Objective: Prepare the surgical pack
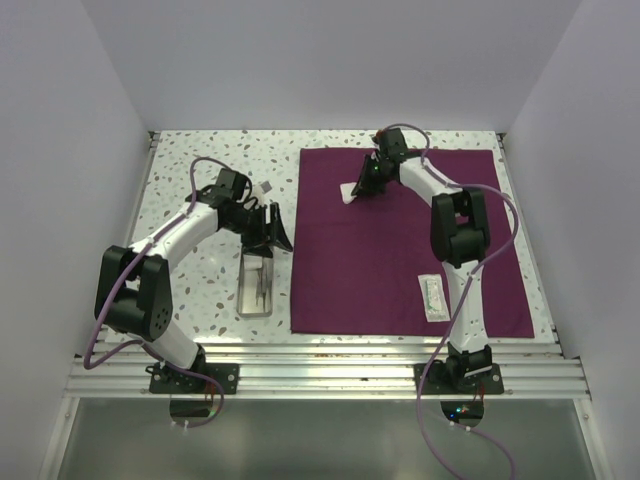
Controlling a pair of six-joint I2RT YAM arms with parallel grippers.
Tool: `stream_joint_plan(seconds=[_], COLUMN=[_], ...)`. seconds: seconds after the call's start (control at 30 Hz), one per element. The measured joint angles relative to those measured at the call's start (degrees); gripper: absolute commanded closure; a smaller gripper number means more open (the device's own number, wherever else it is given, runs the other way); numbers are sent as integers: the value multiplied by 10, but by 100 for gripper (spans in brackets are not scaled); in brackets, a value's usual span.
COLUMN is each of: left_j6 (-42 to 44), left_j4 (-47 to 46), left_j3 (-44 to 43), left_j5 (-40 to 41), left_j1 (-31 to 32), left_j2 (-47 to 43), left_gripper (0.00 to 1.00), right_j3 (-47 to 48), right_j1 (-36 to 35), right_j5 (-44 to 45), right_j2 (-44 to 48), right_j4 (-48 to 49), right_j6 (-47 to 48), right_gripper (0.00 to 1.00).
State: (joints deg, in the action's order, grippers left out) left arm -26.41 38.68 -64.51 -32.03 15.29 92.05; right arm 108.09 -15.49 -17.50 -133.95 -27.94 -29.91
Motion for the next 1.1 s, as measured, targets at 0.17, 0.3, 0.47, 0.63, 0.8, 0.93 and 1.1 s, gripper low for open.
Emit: stream_joint_plan(seconds=[0.17, 0.3, 0.47, 0.63, 0.8, 0.93, 1.1], left_j6=[-21, -61, -170, -326, -428, -485, -519], left_j4=[-20, -64, -188, -357, -454, -502, -525], left_j3=[-3, -2, 24, 57, 71, 94, 98], left_j5=[-43, -89, -150, -188, -192, -191, -188], left_j1=[-6, -21, -37, -39, -36, -29, -16], left_j2=[0, 0, -5, -8, -11, -17, -17], left_gripper=[25, 23, 19, 16, 14, 12, 14], right_j3=[49, 46, -51, -161, -213, -243, -271], right_j1=[0, 0, -6, -35, -80, -109, -127], right_j5=[-12, -35, -74, -122, -151, -169, -174], right_j2=[1, 16, 101, 227, 320, 360, 366], right_j4=[-15, -16, -8, 23, 59, 91, 105], right_j6=[-9, -28, -64, -106, -142, -167, -185], right_gripper=[100, 100, 100, 100, 100, 100, 100])
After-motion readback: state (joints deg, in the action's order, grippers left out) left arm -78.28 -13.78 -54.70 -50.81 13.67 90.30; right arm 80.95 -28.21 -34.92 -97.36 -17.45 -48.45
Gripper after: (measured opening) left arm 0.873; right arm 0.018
